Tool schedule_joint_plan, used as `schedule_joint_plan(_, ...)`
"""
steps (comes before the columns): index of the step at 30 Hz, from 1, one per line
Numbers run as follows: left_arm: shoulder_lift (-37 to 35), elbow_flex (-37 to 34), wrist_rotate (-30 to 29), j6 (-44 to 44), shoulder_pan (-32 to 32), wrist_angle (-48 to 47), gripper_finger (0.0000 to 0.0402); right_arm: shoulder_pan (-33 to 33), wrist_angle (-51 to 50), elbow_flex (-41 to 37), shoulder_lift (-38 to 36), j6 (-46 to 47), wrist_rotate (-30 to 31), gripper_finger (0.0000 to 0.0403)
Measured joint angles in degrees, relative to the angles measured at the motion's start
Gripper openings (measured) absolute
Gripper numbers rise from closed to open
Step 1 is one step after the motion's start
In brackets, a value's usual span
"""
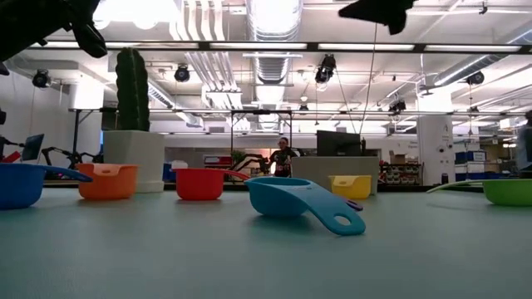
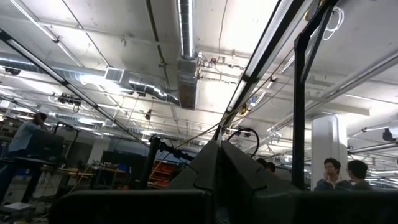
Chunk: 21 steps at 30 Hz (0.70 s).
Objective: Nest measuring cups in basket
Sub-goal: Stack the red measuring cup on top of the orange measuring cup
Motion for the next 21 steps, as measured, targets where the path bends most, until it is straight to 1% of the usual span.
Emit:
schedule_joint_plan(4, 0.01, 0.0, 0.0, 0.0, 0.0, 0.14, 0.0, -0.92, 0.29, 2.99, 3.15, -1.28, -1.73, 0.0201)
schedule_joint_plan(9, -0.04, 0.0, 0.0, 0.0, 0.01, 0.15, 0.0, -3.38, -1.49, 6.55, 7.43, -1.36, -7.48, 0.0201)
schedule_joint_plan(14, -0.02, 0.0, 0.0, 0.0, 0.0, 0.37, 0.0, -6.56, -4.73, 11.95, 11.82, -1.48, -12.83, 0.0201)
schedule_joint_plan(21, -0.04, 0.0, 0.0, -0.02, 0.0, 0.57, 0.0, -9.99, -9.59, 20.43, 19.39, -5.59, -19.32, 0.0201)
